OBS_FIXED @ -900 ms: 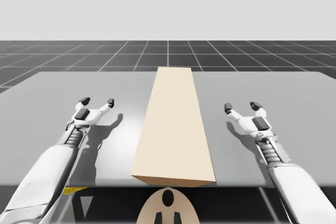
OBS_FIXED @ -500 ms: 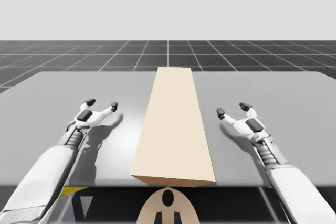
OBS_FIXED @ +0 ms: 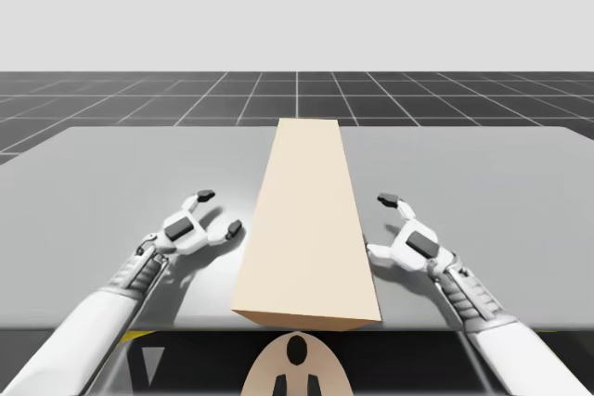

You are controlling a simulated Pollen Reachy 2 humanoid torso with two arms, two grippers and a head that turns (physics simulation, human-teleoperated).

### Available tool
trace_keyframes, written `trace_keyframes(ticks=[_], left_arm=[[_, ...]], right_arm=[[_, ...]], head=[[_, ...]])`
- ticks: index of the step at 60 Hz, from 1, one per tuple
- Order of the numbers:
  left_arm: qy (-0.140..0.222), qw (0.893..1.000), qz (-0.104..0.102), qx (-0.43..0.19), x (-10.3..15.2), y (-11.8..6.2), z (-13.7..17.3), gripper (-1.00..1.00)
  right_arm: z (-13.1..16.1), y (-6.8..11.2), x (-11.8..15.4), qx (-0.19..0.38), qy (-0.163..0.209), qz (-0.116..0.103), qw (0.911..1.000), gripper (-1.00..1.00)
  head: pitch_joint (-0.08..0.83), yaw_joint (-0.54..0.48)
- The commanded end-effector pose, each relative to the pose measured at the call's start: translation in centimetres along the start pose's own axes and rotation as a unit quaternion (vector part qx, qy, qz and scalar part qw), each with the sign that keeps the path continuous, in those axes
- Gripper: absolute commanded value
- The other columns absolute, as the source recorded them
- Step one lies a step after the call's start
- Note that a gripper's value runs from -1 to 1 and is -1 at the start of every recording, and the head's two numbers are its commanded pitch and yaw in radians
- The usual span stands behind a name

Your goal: Retrieve the object from inside the box.

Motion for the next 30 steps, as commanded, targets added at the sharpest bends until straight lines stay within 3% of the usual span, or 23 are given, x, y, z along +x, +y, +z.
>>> trace_keyframes(ticks=[1,3,8,13,19,23,30], left_arm=[[-0.006,0.999,-0.022,-0.042,0.5,-1.5,-0.1,-1.0],[-0.005,0.999,-0.023,-0.044,0.5,-1.6,-0.2,-1.0],[-0.005,0.999,-0.024,-0.043,0.5,-1.6,-0.3,-1.0],[-0.004,0.999,-0.024,-0.043,0.5,-1.7,-0.4,-1.0],[-0.001,0.999,-0.029,-0.045,0.4,-1.8,-0.6,-1.0],[-0.001,0.998,-0.03,-0.046,0.4,-1.8,-0.6,-1.0],[-0.001,0.998,-0.033,-0.047,0.4,-1.8,-0.6,-1.0]], right_arm=[[-0.5,1.6,0.3,0.062,-0.008,0.011,0.998,-1.0],[-0.7,1.7,0.3,0.05,-0.011,0.015,0.9986,-1.0],[-1.0,1.9,0.2,0.058,-0.015,0.003,0.9982,-1.0],[-2.0,2.3,-0.3,0.073,-0.026,-0.025,0.9967,-1.0],[-3.7,2.5,-0.5,0.089,-0.032,-0.034,0.9949,-1.0],[-4.6,2.5,-0.6,0.102,-0.034,-0.059,0.9924,-1.0],[-6.3,2.4,-1.4,0.105,-0.027,-0.082,0.9907,-1.0]], head=[[-0.011,-0.01],[-0.01,-0.01],[-0.01,-0.01],[-0.011,-0.01],[-0.012,-0.02],[-0.013,-0.02],[-0.008,-0.03]])
